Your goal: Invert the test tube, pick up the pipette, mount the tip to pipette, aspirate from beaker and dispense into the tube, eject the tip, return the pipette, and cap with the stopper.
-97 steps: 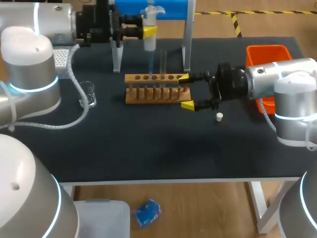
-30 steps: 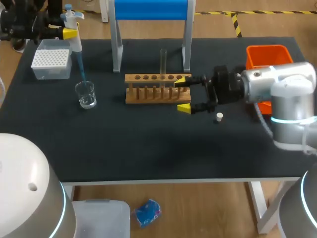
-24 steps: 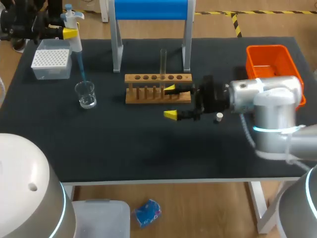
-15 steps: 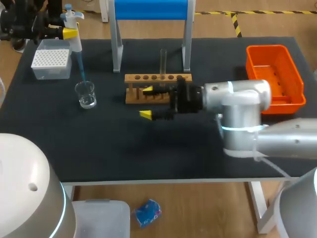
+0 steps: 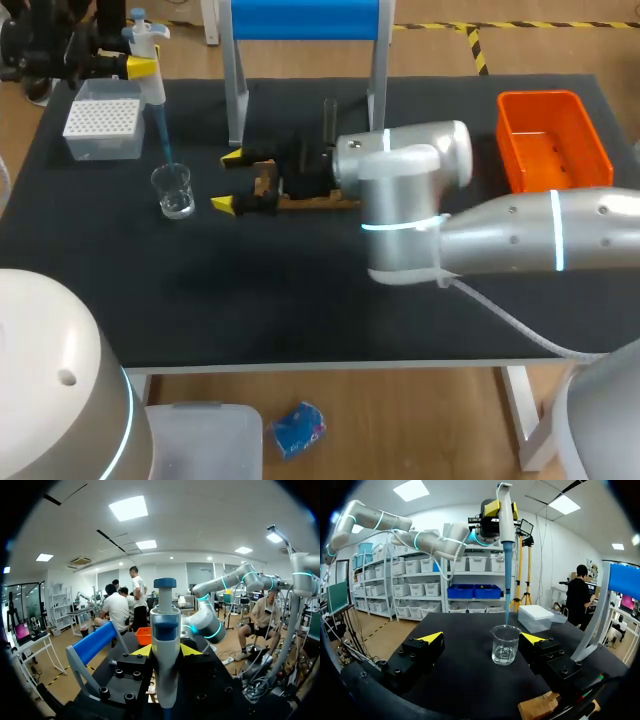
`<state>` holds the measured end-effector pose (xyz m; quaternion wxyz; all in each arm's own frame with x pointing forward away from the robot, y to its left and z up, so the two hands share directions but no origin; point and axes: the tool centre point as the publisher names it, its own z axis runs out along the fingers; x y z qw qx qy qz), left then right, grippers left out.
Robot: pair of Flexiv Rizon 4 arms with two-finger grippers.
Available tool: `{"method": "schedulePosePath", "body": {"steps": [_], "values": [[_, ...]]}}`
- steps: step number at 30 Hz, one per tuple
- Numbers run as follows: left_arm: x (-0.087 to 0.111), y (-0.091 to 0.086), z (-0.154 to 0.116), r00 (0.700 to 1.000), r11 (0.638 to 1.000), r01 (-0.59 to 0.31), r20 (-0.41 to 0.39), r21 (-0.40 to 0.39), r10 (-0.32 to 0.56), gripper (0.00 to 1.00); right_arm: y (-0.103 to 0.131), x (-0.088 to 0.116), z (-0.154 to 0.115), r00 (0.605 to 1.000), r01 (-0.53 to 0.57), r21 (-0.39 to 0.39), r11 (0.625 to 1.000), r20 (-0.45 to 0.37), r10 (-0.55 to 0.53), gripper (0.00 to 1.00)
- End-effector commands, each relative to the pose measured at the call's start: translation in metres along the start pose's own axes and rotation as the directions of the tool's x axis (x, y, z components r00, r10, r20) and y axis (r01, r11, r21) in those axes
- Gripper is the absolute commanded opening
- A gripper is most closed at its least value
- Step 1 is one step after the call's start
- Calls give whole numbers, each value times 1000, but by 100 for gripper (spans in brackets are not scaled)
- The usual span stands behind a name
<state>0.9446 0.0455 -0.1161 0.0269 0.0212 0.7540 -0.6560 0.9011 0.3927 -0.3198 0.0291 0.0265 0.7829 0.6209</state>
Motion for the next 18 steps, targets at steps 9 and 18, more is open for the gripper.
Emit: {"method": "schedulePosePath", "body": {"steps": [9,18], "values": [[-1,0,-1,1000,1000,-2,-3,1,2,0,-17,4,41,999,14,8,1000,30,-14,100],[-1,0,-1,1000,1000,-2,-3,1,2,0,-22,2,25,999,21,1,1000,30,-21,100]]}}
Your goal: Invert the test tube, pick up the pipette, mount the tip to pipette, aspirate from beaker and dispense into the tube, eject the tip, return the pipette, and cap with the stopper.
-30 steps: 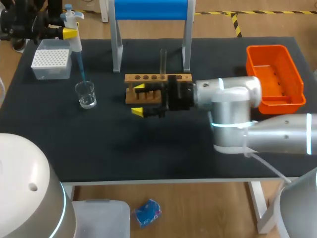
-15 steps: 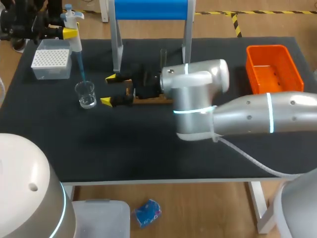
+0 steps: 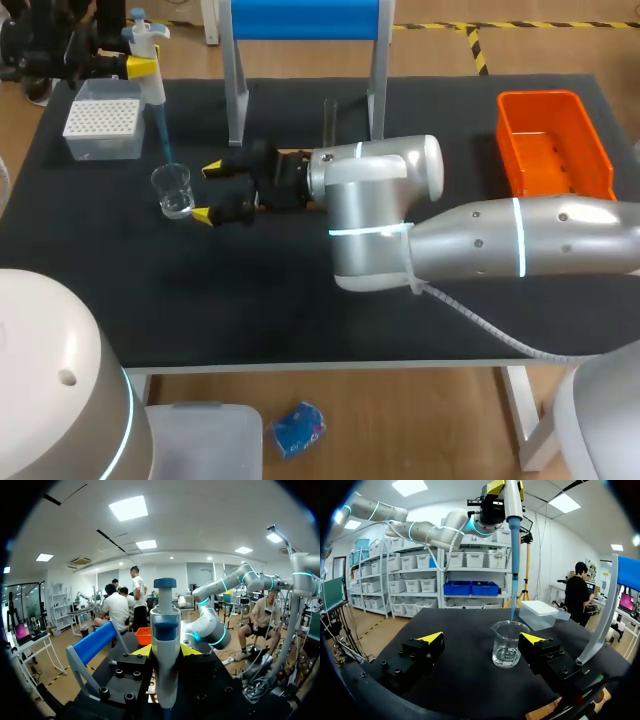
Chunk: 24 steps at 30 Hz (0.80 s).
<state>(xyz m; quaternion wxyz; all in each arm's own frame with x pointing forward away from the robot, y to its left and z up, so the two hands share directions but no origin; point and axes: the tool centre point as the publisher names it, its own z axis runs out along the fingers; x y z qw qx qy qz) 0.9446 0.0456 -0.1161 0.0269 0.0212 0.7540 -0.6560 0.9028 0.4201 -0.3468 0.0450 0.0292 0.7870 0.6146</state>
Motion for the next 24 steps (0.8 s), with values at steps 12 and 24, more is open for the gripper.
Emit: {"method": "schedulePosePath", "body": {"steps": [12,24], "values": [[-1,0,-1,1000,1000,-2,-3,2,2,0,-3,-2,-19,1000,11,-19,1000,10,-11,100],[-1,0,-1,1000,1000,-2,-3,2,2,0,-3,-2,-19,1000,11,-19,1000,10,-11,100]]}}
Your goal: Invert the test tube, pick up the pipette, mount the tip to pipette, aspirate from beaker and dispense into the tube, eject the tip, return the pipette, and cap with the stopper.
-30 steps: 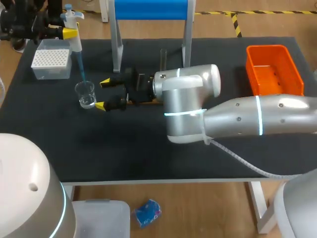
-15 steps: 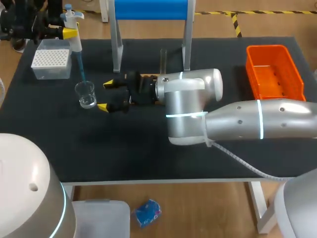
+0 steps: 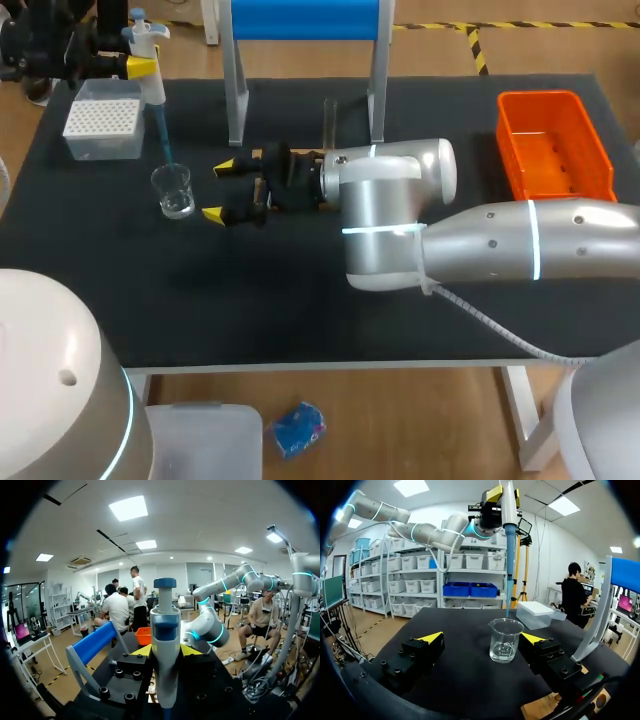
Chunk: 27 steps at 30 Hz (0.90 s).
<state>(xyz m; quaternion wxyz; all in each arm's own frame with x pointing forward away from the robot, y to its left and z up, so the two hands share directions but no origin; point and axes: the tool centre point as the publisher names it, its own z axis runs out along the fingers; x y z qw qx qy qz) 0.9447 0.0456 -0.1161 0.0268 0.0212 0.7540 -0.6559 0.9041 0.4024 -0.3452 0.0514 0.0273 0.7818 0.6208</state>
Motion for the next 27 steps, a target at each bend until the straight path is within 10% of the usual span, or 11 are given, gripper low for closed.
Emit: {"method": "schedulePosePath", "body": {"steps": [1,27], "values": [[-3,-1,1,1000,1000,-12,2,11,12,0,-1,1,-1,1000,1,-2,1000,2,-1,100],[-4,24,-4,997,998,-56,46,32,54,0,-1,1,-1,1000,1,-2,1000,2,-1,100]]}}
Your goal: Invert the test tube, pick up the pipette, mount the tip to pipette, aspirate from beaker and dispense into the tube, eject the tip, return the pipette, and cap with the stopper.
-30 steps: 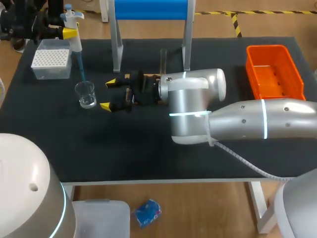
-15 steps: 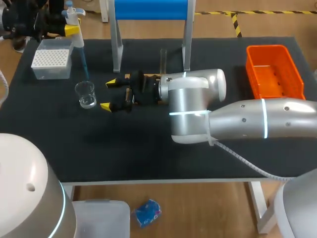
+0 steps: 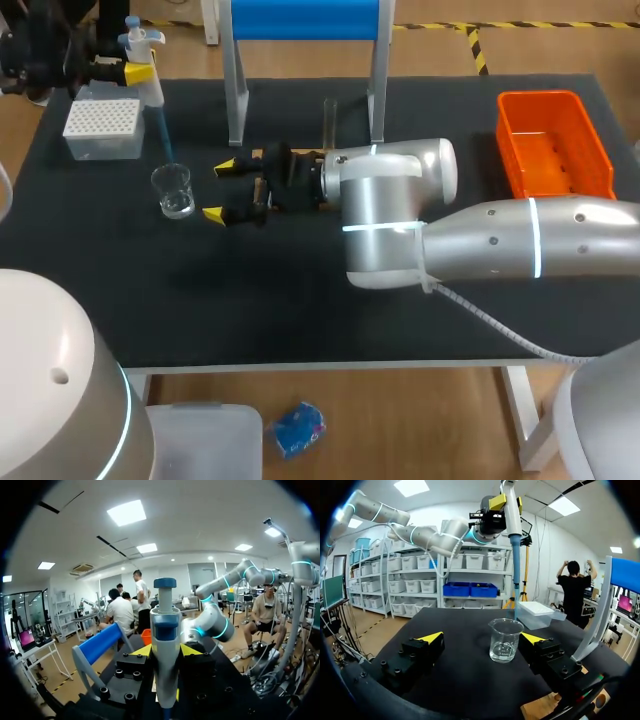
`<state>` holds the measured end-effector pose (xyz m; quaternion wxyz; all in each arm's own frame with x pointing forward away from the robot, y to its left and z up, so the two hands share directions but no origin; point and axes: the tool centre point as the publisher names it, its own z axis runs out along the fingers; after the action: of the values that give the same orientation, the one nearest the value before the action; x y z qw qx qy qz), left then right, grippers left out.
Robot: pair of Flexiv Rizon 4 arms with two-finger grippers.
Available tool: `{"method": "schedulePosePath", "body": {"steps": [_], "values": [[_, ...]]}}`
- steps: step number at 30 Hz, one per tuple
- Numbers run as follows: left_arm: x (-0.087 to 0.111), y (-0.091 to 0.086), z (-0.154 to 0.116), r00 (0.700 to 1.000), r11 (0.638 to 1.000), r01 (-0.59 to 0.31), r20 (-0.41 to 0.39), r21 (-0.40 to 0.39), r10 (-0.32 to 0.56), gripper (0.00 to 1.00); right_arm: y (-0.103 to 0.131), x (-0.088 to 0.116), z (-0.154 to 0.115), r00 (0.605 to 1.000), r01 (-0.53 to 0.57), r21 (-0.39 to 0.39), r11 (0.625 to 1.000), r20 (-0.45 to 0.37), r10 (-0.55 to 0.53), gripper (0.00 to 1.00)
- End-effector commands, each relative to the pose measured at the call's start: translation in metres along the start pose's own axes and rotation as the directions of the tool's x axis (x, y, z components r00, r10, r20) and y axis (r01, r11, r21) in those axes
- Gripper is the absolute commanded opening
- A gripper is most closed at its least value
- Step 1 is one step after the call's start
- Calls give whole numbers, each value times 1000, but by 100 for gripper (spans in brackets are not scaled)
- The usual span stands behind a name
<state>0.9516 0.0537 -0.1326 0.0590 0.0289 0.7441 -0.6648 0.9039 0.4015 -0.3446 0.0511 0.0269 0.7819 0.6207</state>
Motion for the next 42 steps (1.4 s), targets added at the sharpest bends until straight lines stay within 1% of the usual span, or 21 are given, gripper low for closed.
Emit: {"method": "schedulePosePath", "body": {"steps": [1,14,18,20,21,23,27,29,34,42], "values": [[2,8,1,1000,1000,-1,9,8,1,0,-1,1,0,1000,1,-2,1000,3,-1,100],[5,26,-6,999,999,3,36,33,-4,0,-1,1,0,1000,1,-2,1000,3,-1,100],[5,31,-7,999,1000,5,40,29,-6,0,-1,1,0,1000,1,-2,1000,3,-1,100],[5,35,-6,999,1000,11,41,14,-12,0,-1,1,0,1000,1,-2,1000,3,-1,100],[5,36,-6,999,999,8,38,34,-9,0,-1,1,0,1000,1,-2,1000,3,-1,100],[4,38,-6,999,1000,14,40,18,-15,0,-1,1,0,1000,1,-2,1000,3,-1,100],[3,42,-5,999,1000,12,37,12,-12,0,-1,1,0,1000,1,-2,1000,3,-1,100],[2,44,-4,999,1000,17,32,-16,-17,0,-1,1,0,1000,1,-2,1000,3,-1,100],[1,49,-3,999,999,29,26,-34,-28,0,-1,1,0,1000,1,-2,1000,3,-1,100],[-1,55,-3,999,999,36,28,-25,-35,0,-1,1,0,1000,1,-2,1000,3,-1,100]]}}
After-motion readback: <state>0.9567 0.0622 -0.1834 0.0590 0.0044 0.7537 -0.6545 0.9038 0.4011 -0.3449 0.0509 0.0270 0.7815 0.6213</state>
